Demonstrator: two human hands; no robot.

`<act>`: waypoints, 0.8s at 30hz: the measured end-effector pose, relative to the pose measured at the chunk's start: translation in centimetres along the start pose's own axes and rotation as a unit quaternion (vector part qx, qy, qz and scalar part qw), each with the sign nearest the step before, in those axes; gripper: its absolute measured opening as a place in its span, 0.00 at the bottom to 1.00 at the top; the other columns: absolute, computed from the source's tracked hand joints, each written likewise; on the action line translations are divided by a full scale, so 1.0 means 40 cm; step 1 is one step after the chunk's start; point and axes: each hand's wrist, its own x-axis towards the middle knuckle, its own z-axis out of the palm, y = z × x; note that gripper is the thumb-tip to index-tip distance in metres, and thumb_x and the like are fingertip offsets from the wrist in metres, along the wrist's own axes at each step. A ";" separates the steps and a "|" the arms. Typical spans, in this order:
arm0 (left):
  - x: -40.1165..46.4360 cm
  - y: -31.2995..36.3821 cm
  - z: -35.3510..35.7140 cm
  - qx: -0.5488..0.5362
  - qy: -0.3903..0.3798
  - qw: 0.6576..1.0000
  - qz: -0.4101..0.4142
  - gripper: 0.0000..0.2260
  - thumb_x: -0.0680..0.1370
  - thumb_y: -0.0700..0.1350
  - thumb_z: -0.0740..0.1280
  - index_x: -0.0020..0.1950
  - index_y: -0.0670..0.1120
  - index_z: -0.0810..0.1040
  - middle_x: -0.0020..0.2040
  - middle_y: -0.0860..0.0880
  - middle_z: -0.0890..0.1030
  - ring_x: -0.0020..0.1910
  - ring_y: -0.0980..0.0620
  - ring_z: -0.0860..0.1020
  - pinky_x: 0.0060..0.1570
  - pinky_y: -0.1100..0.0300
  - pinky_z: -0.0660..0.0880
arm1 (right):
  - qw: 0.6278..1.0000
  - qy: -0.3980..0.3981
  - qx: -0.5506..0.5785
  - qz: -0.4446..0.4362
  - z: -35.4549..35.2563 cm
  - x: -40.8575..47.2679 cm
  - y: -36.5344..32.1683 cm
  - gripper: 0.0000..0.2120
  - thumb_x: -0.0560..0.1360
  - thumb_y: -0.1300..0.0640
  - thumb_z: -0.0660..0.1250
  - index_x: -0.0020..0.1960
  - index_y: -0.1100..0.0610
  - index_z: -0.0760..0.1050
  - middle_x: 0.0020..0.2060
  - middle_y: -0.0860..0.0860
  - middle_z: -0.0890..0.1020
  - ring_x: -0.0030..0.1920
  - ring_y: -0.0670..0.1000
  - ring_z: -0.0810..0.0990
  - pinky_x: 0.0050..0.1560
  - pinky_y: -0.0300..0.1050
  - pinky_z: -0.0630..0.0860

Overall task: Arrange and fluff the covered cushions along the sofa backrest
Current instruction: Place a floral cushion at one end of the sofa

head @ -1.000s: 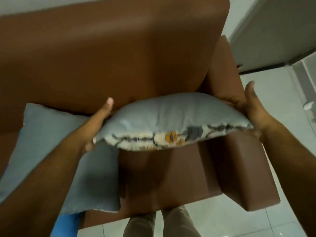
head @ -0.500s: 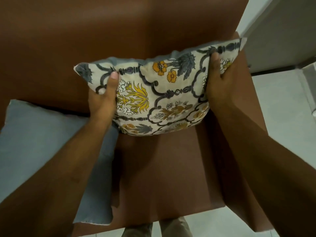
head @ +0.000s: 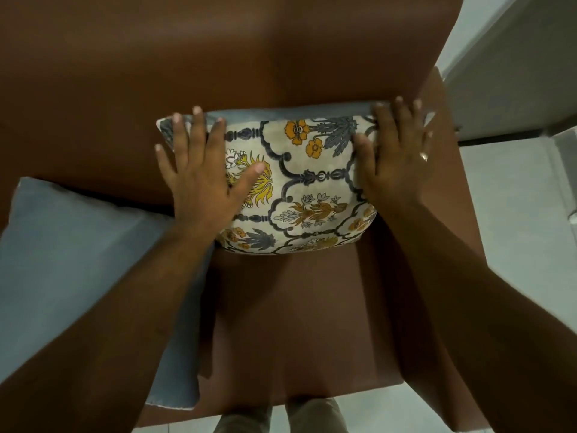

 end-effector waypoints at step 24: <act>-0.329 -0.438 -0.268 0.052 -0.096 0.972 -0.210 0.45 0.76 0.74 0.57 0.82 0.44 0.57 0.83 0.36 0.52 0.82 0.35 0.48 0.77 0.31 0.48 | 0.877 -0.211 0.294 0.316 0.133 -0.562 -0.379 0.43 0.77 0.31 0.55 0.83 0.55 0.53 0.81 0.58 0.61 0.81 0.59 0.60 0.79 0.57 0.60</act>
